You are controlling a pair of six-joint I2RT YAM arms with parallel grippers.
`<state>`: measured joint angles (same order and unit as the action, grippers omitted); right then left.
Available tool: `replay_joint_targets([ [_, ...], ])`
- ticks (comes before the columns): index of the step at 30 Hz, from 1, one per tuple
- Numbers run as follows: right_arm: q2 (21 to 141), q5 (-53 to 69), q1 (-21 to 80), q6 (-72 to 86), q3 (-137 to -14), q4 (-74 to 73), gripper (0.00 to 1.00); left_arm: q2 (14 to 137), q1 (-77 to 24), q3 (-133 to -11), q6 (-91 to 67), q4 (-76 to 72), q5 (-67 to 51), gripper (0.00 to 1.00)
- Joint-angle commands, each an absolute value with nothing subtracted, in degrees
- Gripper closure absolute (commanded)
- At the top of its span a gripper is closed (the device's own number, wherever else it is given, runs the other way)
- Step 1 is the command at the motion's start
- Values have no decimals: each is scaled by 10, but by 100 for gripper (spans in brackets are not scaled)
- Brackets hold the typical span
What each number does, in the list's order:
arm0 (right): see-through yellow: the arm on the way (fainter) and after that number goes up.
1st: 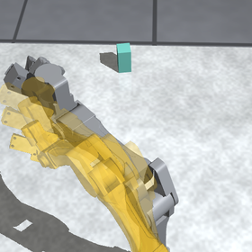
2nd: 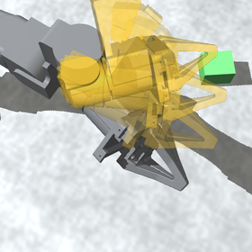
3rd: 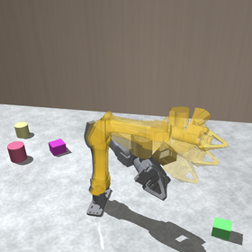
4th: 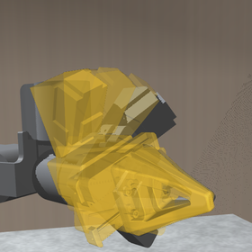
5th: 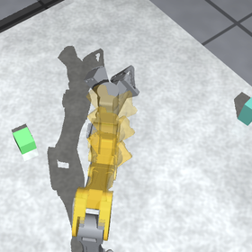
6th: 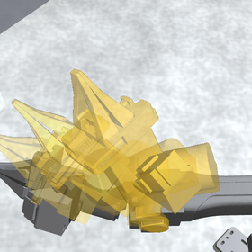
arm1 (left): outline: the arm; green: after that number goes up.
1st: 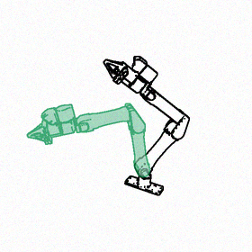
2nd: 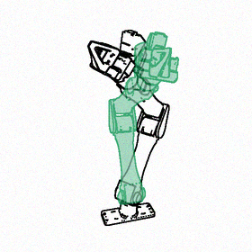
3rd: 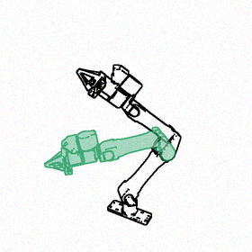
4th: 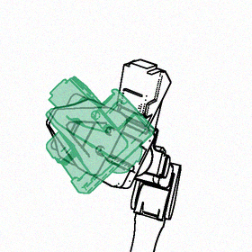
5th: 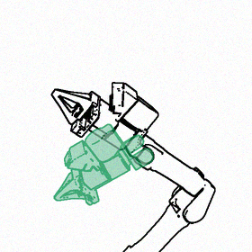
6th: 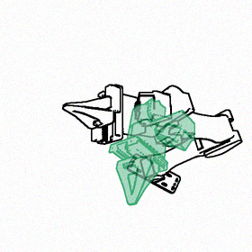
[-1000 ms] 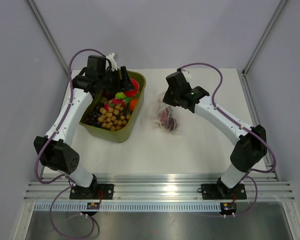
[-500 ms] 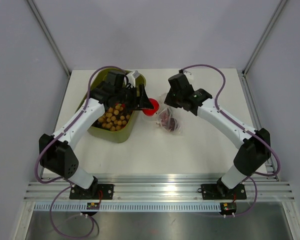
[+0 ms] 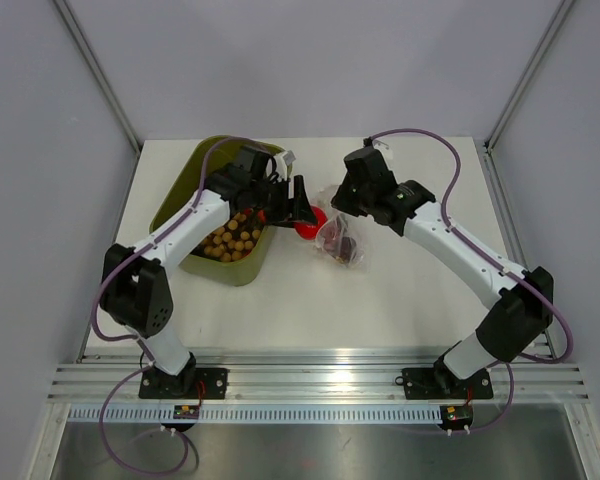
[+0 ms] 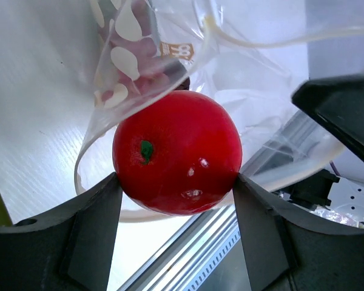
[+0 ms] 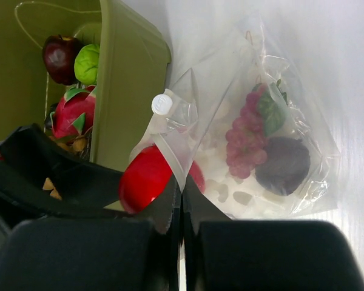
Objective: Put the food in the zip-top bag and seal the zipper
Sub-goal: Place the fake fruit in the zipper food storage bag, then pick up the fake fruit from the bin.
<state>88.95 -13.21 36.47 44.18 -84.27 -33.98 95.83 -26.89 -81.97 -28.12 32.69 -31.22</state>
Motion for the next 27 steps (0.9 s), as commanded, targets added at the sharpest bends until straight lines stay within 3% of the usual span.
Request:
replay_joint_targets([
  [1,860,-109,363,443,-843,-311,100,969,-272,-872,-275,314,-301,85],
  [4,848,-108,363,445,-831,-307,100,991,-278,-893,-269,330,-308,78],
  [5,846,-110,363,446,-830,-305,100,997,-282,-911,-263,337,-309,58],
  [7,845,-115,363,446,-826,-306,100,1007,-289,-925,-258,357,-313,30],
  [9,845,-117,363,447,-824,-307,100,1010,-291,-939,-249,369,-309,19],
  [15,834,-115,363,445,-813,-294,100,967,-290,-979,-202,426,-259,16],
  [21,835,-117,363,441,-815,-293,100,948,-287,-1041,-156,508,-225,4],
  [27,831,-110,363,442,-803,-287,100,917,-232,-1049,-163,513,-225,9],
])
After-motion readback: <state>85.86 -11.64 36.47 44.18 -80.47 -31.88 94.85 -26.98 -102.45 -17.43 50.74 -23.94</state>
